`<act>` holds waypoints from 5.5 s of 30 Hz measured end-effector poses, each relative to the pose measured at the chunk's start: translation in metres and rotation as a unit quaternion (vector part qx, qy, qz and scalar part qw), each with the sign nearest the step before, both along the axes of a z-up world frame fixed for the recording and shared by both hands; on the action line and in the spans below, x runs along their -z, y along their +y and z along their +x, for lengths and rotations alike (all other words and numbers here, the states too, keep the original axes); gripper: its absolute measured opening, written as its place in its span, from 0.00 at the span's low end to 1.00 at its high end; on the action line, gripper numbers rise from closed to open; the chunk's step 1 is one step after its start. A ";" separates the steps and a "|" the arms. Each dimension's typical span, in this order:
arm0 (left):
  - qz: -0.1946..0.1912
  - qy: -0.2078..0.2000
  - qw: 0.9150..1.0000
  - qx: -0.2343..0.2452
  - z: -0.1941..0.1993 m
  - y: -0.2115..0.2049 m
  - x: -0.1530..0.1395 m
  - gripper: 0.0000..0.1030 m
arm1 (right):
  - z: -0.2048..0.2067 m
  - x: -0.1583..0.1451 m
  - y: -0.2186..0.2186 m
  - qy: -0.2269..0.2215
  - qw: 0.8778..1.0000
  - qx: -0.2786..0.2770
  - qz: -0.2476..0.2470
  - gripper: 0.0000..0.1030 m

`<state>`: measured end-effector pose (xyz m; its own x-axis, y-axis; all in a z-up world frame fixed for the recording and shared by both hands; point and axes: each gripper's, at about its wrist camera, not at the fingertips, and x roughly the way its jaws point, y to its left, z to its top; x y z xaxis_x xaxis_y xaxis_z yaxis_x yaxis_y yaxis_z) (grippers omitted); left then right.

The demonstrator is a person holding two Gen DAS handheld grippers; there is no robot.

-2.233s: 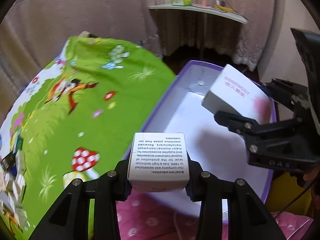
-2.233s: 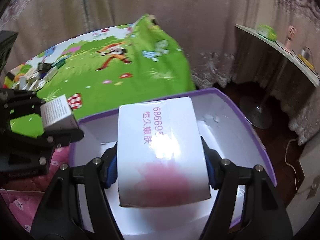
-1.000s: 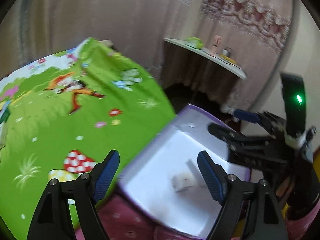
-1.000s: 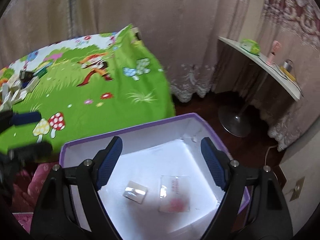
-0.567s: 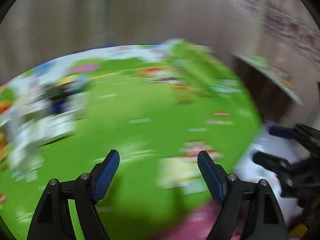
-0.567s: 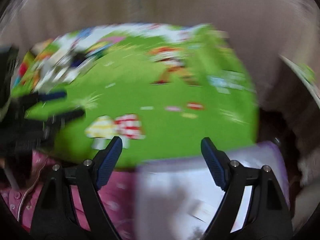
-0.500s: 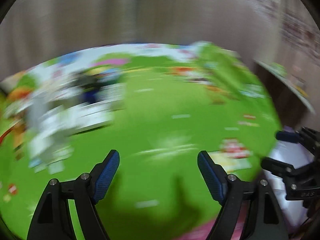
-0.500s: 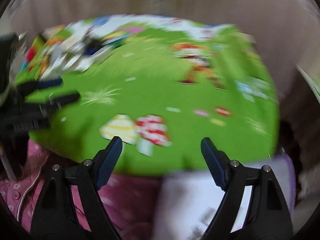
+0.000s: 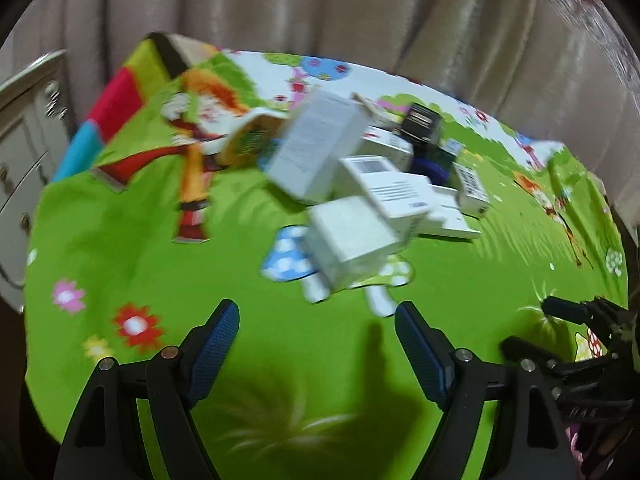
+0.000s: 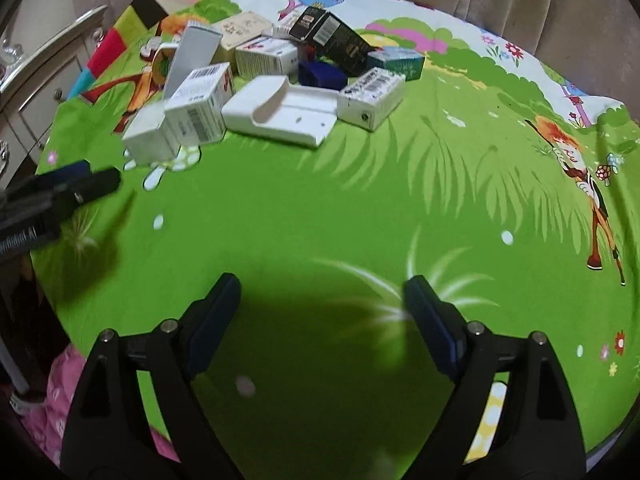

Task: Organize rigid objects
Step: 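Move both open tools back over the pile of boxes, then grasp a white barcode box with right tool while left tool grasps a white cube box, then carry both held boxes from the table to the storage box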

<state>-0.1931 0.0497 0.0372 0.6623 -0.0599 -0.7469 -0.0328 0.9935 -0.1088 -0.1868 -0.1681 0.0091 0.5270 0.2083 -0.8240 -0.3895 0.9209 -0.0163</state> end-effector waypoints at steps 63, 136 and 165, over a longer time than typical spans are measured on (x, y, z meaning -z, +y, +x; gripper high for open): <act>0.075 0.009 0.997 -0.014 0.052 0.037 0.009 0.40 | 0.074 0.001 0.081 -0.045 0.995 -0.081 0.038 0.43; 0.108 -0.058 0.965 0.231 -0.100 -0.152 -0.044 0.40 | -0.125 -0.058 -0.133 -0.092 0.993 0.064 0.043 0.42; 0.149 -0.052 0.865 0.475 -0.152 -0.334 -0.058 0.40 | -0.199 -0.044 -0.275 -0.094 0.964 0.241 0.060 0.42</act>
